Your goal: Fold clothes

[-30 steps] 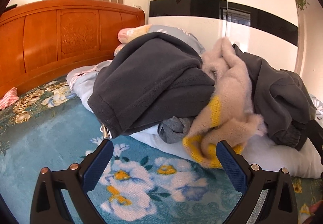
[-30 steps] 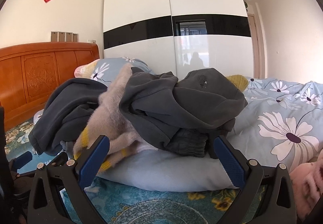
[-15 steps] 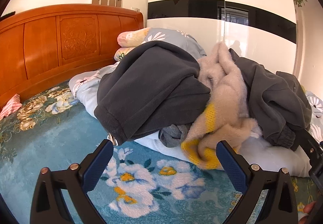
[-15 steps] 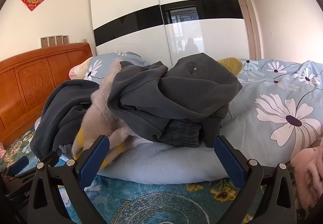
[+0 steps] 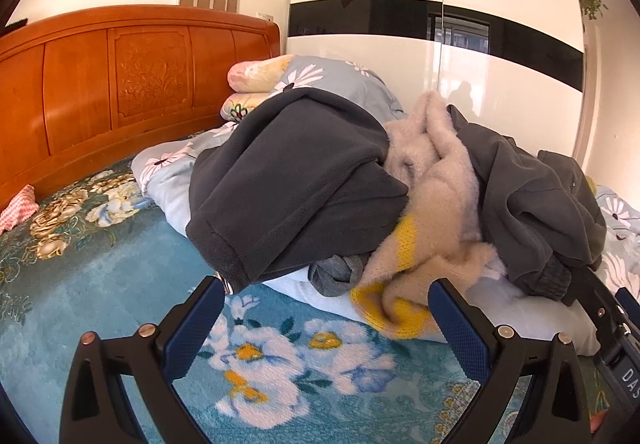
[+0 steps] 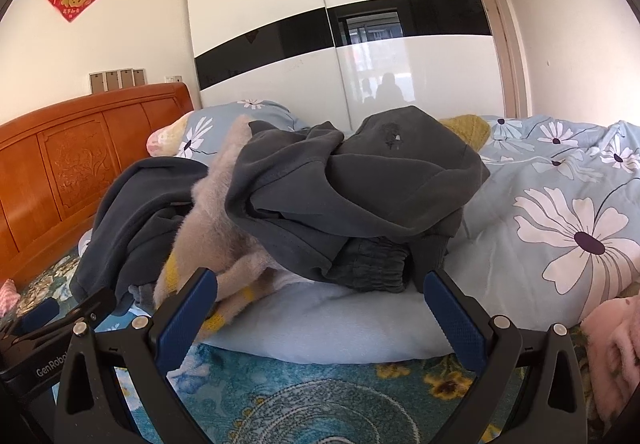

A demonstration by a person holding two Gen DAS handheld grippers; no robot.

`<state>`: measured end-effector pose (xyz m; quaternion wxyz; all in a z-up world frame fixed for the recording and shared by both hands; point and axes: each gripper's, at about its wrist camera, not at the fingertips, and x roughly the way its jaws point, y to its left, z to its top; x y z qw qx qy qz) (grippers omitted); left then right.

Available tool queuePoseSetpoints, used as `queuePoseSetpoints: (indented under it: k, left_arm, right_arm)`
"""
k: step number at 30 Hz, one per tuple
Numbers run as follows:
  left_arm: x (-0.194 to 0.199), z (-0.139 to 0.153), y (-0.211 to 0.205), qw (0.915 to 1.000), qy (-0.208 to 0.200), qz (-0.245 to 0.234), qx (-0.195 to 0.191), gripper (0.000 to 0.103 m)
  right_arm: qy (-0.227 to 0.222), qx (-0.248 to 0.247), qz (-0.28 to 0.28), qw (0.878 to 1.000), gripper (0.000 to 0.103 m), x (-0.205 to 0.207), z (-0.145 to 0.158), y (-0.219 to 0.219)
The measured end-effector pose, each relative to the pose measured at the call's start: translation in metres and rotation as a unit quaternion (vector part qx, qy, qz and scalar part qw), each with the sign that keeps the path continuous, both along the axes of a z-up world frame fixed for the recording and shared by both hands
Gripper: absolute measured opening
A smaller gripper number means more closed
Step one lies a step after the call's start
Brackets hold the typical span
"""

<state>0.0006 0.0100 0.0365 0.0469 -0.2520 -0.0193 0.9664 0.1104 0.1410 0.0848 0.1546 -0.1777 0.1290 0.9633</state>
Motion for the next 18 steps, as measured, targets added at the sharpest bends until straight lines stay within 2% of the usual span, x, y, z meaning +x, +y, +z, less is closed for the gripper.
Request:
queuePoseSetpoints:
  k: [4,8,11,13,18]
  left_arm:
    - [0.003,0.001,0.003,0.9998,0.007,0.006,-0.019,0.103]
    - [0.003,0.0,0.0,1.0,-0.008,0.002,0.005,0.103]
    - [0.001,0.001,-0.005,0.999,-0.015,0.0,0.042,0.103]
    - [-0.002,0.002,-0.006,0.9987,-0.022,0.004,0.045,0.103]
    - [-0.006,0.008,0.002,0.9993,-0.025,-0.006,0.026,0.103]
  right_arm:
    - [0.004,-0.005,0.001,1.0,0.103,0.003,0.001,0.001]
    - [0.01,-0.011,0.004,1.0,0.103,0.011,0.003,0.002]
    - [0.006,-0.01,0.007,1.0,0.103,0.005,0.004,0.004]
    - [0.005,-0.01,0.01,1.0,0.103,0.005,0.005,0.004]
    - [0.003,-0.013,0.018,1.0,0.103,0.004,0.003,0.006]
